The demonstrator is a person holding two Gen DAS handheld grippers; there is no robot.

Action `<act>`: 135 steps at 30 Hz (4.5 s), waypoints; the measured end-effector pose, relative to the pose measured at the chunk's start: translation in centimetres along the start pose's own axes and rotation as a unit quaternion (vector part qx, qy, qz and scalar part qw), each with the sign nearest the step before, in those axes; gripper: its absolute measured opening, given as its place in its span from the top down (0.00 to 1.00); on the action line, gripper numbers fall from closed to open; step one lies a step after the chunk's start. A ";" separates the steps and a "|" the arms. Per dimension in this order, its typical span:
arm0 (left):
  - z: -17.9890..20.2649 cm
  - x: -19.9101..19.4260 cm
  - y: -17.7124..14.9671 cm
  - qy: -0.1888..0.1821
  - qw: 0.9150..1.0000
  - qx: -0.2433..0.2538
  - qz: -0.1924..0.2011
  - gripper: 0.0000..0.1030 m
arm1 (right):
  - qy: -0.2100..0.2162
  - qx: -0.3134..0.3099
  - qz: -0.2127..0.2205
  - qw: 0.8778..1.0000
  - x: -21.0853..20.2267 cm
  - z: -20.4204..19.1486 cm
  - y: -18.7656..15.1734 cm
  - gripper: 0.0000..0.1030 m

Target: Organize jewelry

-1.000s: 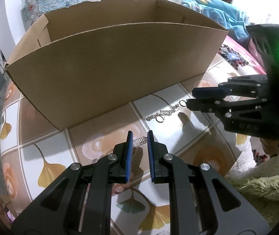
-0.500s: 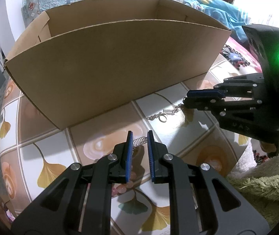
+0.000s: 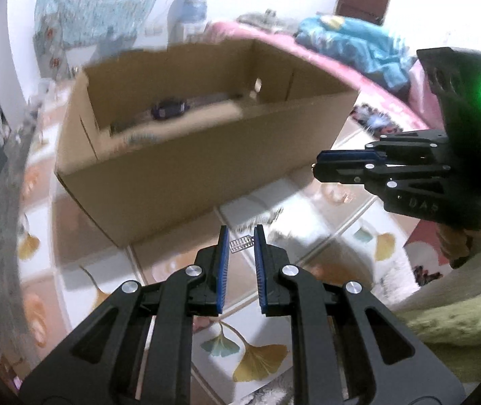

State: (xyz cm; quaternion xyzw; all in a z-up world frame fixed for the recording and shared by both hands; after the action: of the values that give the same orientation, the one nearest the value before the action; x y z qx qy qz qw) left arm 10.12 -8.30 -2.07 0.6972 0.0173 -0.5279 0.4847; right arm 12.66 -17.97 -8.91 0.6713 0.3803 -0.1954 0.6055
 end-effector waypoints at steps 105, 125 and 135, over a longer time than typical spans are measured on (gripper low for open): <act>-0.9 -4.6 -2.7 -0.050 0.979 -0.190 0.049 0.08 | -0.027 0.032 0.105 0.994 -3.1 -1.5 -1.1 0.07; -4.5 2.2 -4.3 0.103 0.991 -0.069 -0.045 0.08 | 0.024 -0.068 -0.042 0.996 5.0 -3.3 -2.7 0.74; -4.4 2.6 -3.8 0.081 0.994 -0.065 -0.041 0.25 | 0.027 -0.141 -0.095 0.985 7.1 -3.8 -3.8 0.87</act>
State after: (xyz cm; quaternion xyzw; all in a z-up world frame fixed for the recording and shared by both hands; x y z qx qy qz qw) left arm 12.39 -4.46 -6.67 0.7035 0.1196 -0.4865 0.5041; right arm 13.55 -12.46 -15.89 0.5447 0.4824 -0.1780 0.6625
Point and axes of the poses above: each gripper's, at about its wrist camera, not at the fingertips, and x roughly the way its jaws point, z to its right, y to its top, the point moved 9 cm from there along x, roughly the way its jaws point, and after that the axes turned 9 degrees about x, right-handed, at the moved point
